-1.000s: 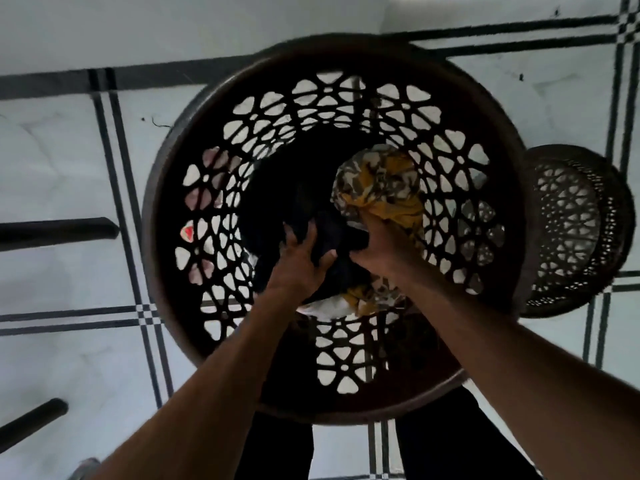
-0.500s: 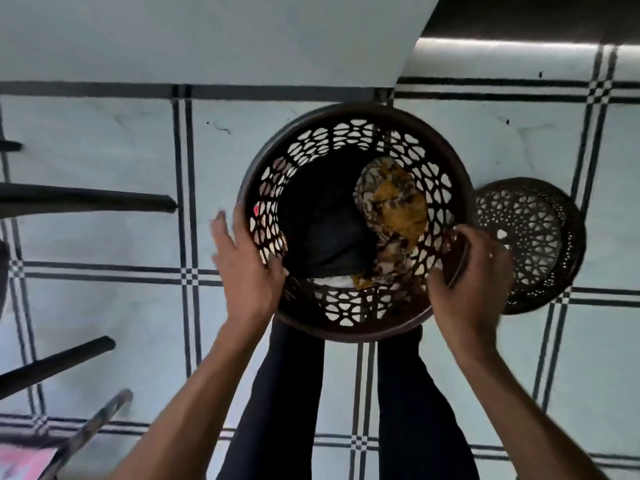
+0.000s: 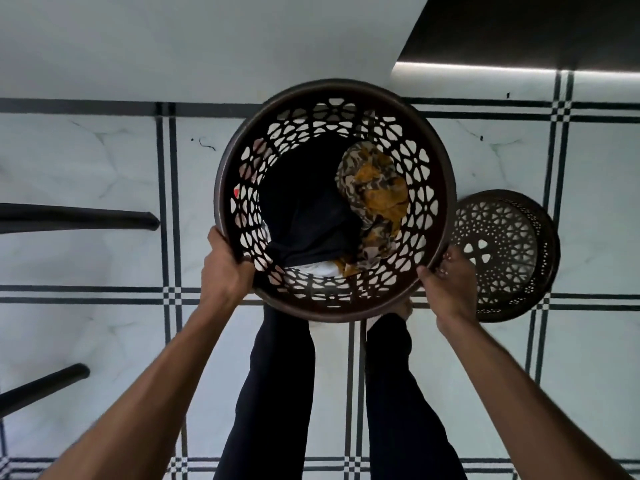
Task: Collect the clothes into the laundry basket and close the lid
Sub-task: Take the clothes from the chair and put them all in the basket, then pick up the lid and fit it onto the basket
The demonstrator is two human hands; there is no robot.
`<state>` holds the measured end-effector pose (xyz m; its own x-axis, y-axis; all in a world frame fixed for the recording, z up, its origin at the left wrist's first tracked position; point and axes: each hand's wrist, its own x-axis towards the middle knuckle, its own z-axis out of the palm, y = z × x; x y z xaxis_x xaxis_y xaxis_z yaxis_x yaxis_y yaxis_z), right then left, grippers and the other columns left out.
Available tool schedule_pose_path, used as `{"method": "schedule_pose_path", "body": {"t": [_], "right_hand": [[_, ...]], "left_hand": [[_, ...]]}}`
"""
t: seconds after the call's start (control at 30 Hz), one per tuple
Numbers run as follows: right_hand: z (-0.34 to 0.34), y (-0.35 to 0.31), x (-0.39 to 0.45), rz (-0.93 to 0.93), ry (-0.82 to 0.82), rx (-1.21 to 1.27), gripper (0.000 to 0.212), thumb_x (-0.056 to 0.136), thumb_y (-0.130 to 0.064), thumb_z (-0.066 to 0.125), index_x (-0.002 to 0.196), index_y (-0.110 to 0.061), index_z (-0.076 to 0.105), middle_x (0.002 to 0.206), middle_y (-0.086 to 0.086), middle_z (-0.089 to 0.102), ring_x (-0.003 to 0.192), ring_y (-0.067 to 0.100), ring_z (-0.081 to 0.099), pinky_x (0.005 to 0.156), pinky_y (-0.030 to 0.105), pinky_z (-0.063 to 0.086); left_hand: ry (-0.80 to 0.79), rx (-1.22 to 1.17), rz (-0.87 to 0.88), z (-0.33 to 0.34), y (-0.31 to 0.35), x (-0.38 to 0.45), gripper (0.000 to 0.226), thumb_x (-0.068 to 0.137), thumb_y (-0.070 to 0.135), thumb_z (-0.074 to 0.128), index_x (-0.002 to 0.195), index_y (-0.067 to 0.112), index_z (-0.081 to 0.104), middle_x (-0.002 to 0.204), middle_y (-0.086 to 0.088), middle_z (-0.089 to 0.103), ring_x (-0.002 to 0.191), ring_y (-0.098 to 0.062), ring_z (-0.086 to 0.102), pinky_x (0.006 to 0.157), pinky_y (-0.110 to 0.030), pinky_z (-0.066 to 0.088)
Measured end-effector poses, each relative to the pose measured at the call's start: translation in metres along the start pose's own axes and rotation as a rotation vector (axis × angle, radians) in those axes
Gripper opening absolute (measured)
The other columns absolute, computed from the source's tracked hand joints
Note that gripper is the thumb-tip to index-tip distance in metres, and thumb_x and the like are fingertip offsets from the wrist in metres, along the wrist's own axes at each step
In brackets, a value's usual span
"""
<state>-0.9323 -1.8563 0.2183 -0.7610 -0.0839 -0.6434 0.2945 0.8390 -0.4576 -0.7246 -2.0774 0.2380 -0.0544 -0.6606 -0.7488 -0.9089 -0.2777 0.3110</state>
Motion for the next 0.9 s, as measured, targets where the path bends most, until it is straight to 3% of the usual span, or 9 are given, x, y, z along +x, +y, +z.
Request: {"method": "schedule_pose_path", "body": {"t": [0.13, 0.2, 0.27, 0.33, 0.43, 0.57, 0.7, 0.83, 0.9], "right_hand": [[0.000, -0.027, 0.026, -0.025, -0.030, 0.087, 0.044, 0.085, 0.003, 0.069, 0.124, -0.016, 0.064, 0.114, 0.006, 0.075, 0.101, 0.021, 0.072, 0.094, 0.042, 0.060], [-0.001, -0.030, 0.037, 0.012, -0.064, 0.133, 0.050, 0.085, 0.004, 0.069, 0.130, -0.016, 0.061, 0.116, 0.008, 0.074, 0.101, 0.022, 0.072, 0.092, 0.044, 0.061], [-0.002, -0.029, 0.038, 0.041, -0.100, 0.161, 0.054, 0.084, 0.005, 0.070, 0.132, -0.016, 0.057, 0.116, 0.008, 0.073, 0.100, 0.023, 0.072, 0.089, 0.049, 0.061], [-0.005, -0.026, 0.035, 0.075, -0.128, 0.186, 0.056, 0.085, 0.006, 0.069, 0.133, -0.016, 0.053, 0.117, 0.008, 0.071, 0.099, 0.022, 0.071, 0.089, 0.049, 0.061], [-0.004, -0.015, 0.019, 0.099, -0.136, 0.217, 0.055, 0.085, 0.004, 0.070, 0.132, -0.017, 0.051, 0.120, 0.006, 0.070, 0.104, 0.023, 0.070, 0.092, 0.049, 0.060], [-0.003, 0.016, 0.001, 0.116, -0.172, 0.248, 0.045, 0.085, -0.012, 0.075, 0.125, -0.020, 0.055, 0.114, 0.005, 0.072, 0.099, 0.025, 0.074, 0.086, 0.046, 0.062], [-0.027, 0.048, 0.011, 0.161, -0.213, 0.322, 0.029, 0.092, -0.029, 0.072, 0.116, -0.018, 0.060, 0.111, 0.010, 0.068, 0.097, 0.026, 0.072, 0.073, 0.039, 0.064], [-0.058, 0.103, 0.054, 0.139, -0.131, 0.199, 0.041, 0.082, -0.044, 0.068, 0.115, -0.021, 0.064, 0.110, 0.008, 0.071, 0.098, 0.024, 0.070, 0.089, 0.051, 0.058], [-0.058, 0.137, 0.087, 0.140, -0.127, 0.033, 0.037, 0.083, -0.039, 0.064, 0.112, -0.016, 0.067, 0.105, 0.005, 0.072, 0.102, 0.028, 0.068, 0.087, 0.042, 0.054]], "left_hand": [[0.021, -0.003, 0.041, -0.001, 0.017, 0.022, 0.060, 0.093, -0.002, 0.051, 0.146, 0.010, 0.026, 0.118, -0.009, 0.059, 0.103, -0.031, 0.058, 0.093, -0.040, 0.049], [0.064, 0.069, 0.088, 0.002, 0.021, 0.024, 0.073, 0.090, -0.001, 0.057, 0.152, 0.005, 0.020, 0.140, -0.019, 0.052, 0.127, -0.040, 0.053, 0.108, -0.048, 0.045], [0.205, 0.273, 0.258, 0.011, 0.018, 0.013, 0.089, 0.086, 0.003, 0.065, 0.157, -0.005, 0.012, 0.156, -0.031, 0.030, 0.144, -0.046, 0.032, 0.121, -0.050, 0.030], [0.290, 0.376, 0.514, 0.026, 0.018, -0.013, 0.086, 0.084, 0.004, 0.067, 0.156, -0.006, 0.021, 0.158, -0.030, 0.026, 0.146, -0.044, 0.029, 0.123, -0.046, 0.027], [0.091, 0.306, 0.753, 0.062, 0.019, -0.062, 0.061, 0.084, 0.001, 0.064, 0.143, 0.006, 0.049, 0.147, -0.017, 0.047, 0.134, -0.031, 0.047, 0.114, -0.042, 0.043], [-0.256, 0.460, 0.748, 0.117, 0.014, -0.118, 0.030, 0.089, 0.020, 0.057, 0.115, 0.028, 0.067, 0.111, 0.005, 0.074, 0.097, -0.021, 0.070, 0.079, -0.036, 0.057], [-0.473, 0.607, 0.681, 0.165, 0.012, -0.146, 0.026, 0.093, 0.028, 0.050, 0.113, 0.030, 0.066, 0.113, 0.008, 0.074, 0.099, -0.019, 0.070, 0.083, -0.033, 0.053], [-0.524, 0.626, 0.621, 0.226, 0.017, -0.147, 0.026, 0.096, 0.025, 0.051, 0.115, 0.031, 0.067, 0.116, 0.007, 0.074, 0.103, -0.019, 0.069, 0.088, -0.032, 0.052], [-0.533, 0.598, 0.547, 0.270, 0.019, -0.133, 0.031, 0.096, 0.024, 0.049, 0.120, 0.031, 0.068, 0.117, 0.007, 0.074, 0.106, -0.021, 0.069, 0.090, -0.032, 0.053]]}}
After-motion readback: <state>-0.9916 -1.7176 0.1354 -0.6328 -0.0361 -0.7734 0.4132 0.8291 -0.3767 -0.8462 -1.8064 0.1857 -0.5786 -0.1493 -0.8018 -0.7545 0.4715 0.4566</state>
